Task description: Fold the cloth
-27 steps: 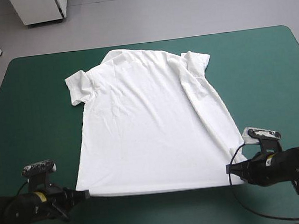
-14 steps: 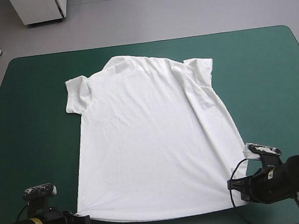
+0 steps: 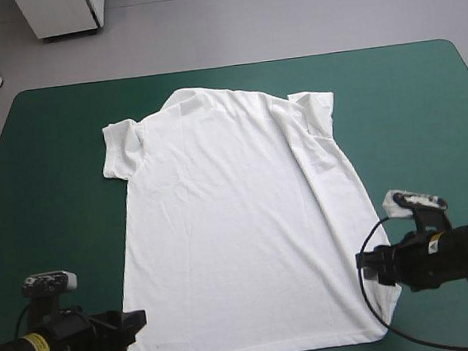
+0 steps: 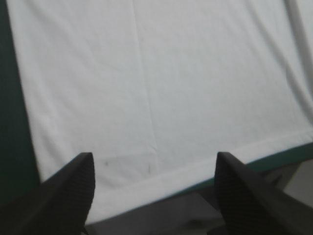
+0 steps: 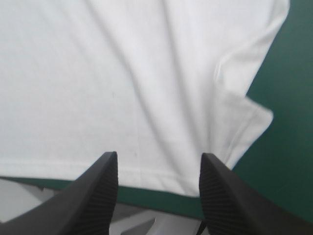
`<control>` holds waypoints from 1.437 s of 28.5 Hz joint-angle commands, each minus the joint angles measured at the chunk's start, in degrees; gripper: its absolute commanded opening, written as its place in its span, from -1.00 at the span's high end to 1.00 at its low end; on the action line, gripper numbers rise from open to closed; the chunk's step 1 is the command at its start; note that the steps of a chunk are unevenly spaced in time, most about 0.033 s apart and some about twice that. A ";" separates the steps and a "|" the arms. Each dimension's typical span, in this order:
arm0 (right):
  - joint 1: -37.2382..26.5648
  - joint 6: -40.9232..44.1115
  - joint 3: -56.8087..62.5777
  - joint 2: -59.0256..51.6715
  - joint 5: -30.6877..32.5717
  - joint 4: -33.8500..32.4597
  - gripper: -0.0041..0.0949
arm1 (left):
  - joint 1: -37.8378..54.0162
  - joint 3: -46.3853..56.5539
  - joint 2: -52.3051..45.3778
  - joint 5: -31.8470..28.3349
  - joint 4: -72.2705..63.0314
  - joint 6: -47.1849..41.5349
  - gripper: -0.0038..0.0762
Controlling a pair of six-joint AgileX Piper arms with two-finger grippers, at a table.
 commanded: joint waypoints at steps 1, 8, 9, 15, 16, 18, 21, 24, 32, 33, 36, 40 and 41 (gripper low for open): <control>-0.16 -0.19 -11.05 -0.30 -0.55 -6.66 0.03 | -0.23 -7.94 0.89 -2.68 6.05 0.01 -0.30; -0.16 -6.87 -30.21 3.08 -1.01 -13.49 0.26 | -0.23 -19.61 10.83 -9.94 11.25 4.93 -0.28; -0.16 -7.00 -32.12 3.96 -1.37 -13.78 0.26 | -0.23 -21.55 12.71 -10.48 11.43 6.03 -0.28; -0.16 -7.13 -38.85 9.83 -1.37 -15.17 0.25 | -0.23 -31.63 22.87 -7.26 17.72 7.44 -0.27; -0.16 -7.13 -39.07 10.73 -1.03 -15.17 0.25 | -0.23 -32.60 24.42 -5.58 18.63 6.48 -0.26; -0.16 -7.13 -39.07 12.06 -1.02 -14.67 0.25 | -0.23 -33.51 27.50 -2.66 19.70 5.25 -0.21; -0.16 -7.13 -39.07 13.64 -1.41 -13.53 0.25 | -0.12 -33.61 31.20 -3.46 21.43 4.92 -0.17; -0.16 -7.27 -39.07 14.57 -1.84 -13.68 0.25 | -0.12 -33.66 35.10 -4.78 23.00 4.49 -0.17; -0.16 -8.81 -39.07 15.16 -2.20 -14.96 0.26 | 2.89 -33.66 47.75 -8.73 20.19 3.48 -0.17; -0.16 -8.81 -39.07 15.16 -2.20 -15.28 0.26 | 3.91 -33.75 48.98 -9.44 18.38 4.62 -0.17; -0.16 -8.81 -39.07 15.16 -2.30 -16.63 0.26 | 6.37 -33.75 53.34 -11.18 12.78 6.93 -0.17; -0.16 -8.81 -39.07 15.16 -2.76 -17.87 0.26 | 6.63 -33.75 59.38 -13.76 12.87 7.44 -0.14; -0.16 -8.81 -39.07 15.16 -2.83 -18.09 0.26 | 6.63 -33.75 60.42 -14.62 12.87 7.44 -0.14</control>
